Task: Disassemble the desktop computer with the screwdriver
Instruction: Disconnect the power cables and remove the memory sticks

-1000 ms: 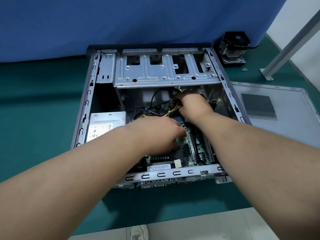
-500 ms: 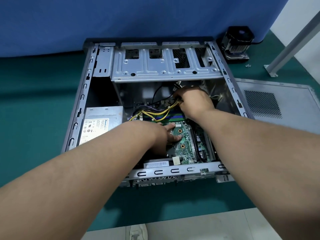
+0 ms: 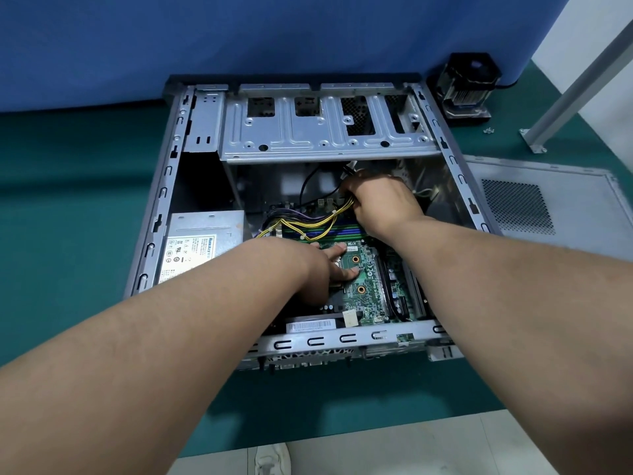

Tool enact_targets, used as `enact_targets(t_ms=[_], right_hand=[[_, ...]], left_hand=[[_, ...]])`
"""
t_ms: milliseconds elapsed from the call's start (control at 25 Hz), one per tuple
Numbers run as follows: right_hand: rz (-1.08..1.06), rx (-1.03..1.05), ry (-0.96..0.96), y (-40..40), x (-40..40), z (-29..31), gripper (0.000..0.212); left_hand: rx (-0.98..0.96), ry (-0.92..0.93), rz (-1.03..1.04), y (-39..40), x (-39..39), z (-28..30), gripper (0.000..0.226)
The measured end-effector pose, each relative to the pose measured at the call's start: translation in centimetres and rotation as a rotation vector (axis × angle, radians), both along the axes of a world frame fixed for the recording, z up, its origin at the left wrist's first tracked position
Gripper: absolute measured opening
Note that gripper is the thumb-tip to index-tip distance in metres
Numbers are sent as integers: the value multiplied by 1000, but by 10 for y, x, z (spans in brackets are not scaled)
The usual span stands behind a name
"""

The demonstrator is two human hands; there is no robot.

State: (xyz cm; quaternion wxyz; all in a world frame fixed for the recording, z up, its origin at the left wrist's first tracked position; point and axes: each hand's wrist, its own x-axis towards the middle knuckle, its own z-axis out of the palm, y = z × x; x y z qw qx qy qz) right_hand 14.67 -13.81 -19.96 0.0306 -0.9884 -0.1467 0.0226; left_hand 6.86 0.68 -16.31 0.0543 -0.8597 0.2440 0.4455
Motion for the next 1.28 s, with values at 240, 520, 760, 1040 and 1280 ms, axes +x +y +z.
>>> enact_targets(t_ms=[240, 520, 760, 1040, 1280], right_hand=[[33, -26, 8, -1, 2, 0, 40], [11, -19, 41, -1, 1, 2, 36], [44, -31, 17, -2, -3, 5, 28], [114, -191, 144, 5, -13, 16, 31], [553, -274, 75, -30, -45, 73, 45]], left_hand=[[-7, 4, 15, 0, 1, 0, 72], [5, 14, -1, -1, 2, 1, 78], [-10, 12, 6, 0, 3, -2, 76], [-18, -14, 13, 1, -1, -4, 75], [-36, 5, 15, 3, 1, -5, 74]])
